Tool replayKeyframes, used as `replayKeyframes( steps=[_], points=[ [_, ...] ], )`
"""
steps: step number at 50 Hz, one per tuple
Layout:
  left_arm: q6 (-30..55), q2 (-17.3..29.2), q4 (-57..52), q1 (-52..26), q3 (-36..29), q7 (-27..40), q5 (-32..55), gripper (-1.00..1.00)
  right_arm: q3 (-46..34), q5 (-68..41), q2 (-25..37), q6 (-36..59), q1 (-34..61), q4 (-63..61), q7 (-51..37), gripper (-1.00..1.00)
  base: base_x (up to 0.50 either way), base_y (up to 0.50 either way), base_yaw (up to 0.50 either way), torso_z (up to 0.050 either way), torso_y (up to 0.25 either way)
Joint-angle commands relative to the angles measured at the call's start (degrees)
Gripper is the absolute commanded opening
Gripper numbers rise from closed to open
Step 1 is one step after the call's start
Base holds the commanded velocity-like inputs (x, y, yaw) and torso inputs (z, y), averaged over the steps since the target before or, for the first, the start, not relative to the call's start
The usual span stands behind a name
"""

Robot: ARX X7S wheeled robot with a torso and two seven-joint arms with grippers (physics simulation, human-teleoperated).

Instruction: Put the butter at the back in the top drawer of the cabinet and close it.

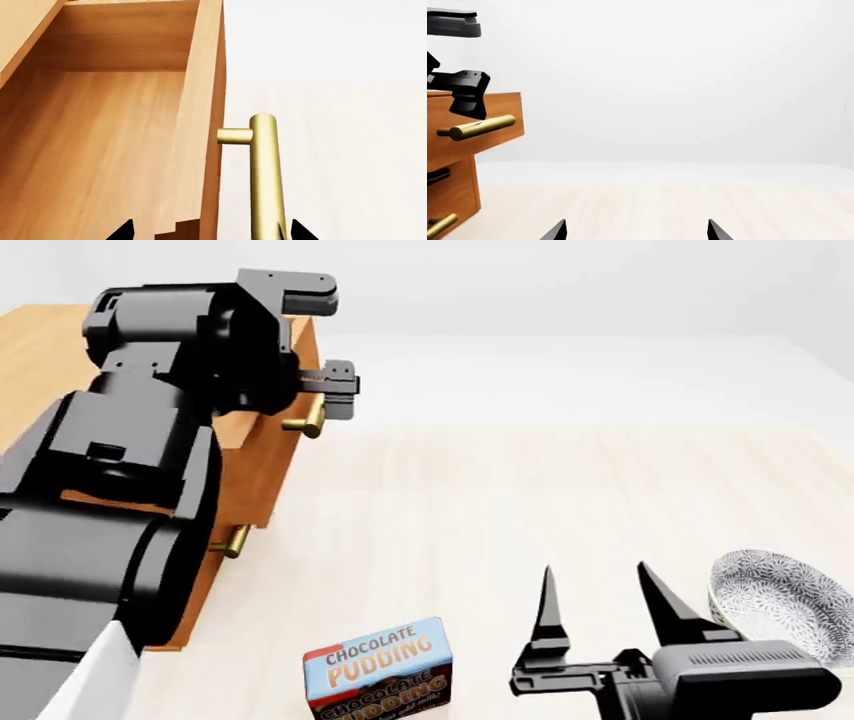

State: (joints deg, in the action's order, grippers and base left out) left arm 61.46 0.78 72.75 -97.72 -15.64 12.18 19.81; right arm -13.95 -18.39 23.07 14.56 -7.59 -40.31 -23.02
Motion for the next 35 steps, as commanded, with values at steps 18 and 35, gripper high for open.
replayKeyframes(
  steps=[18,35],
  points=[
    [-8.6,-0.8,1.7,-1.8,-56.8,5.3,71.6,1.0,1.2,-0.9,1.0,-2.4,-1.8,0.2,0.0,1.0,0.0,0.0,0.0,0.0,0.0],
    [-14.4,-0.8,-4.1,-5.8,-77.2,5.1,97.7,1.0,1.1,-0.9,1.1,-3.2,-2.3,0.5,-0.2,1.0,0.0,0.0,0.0,0.0,0.0]
  ],
)
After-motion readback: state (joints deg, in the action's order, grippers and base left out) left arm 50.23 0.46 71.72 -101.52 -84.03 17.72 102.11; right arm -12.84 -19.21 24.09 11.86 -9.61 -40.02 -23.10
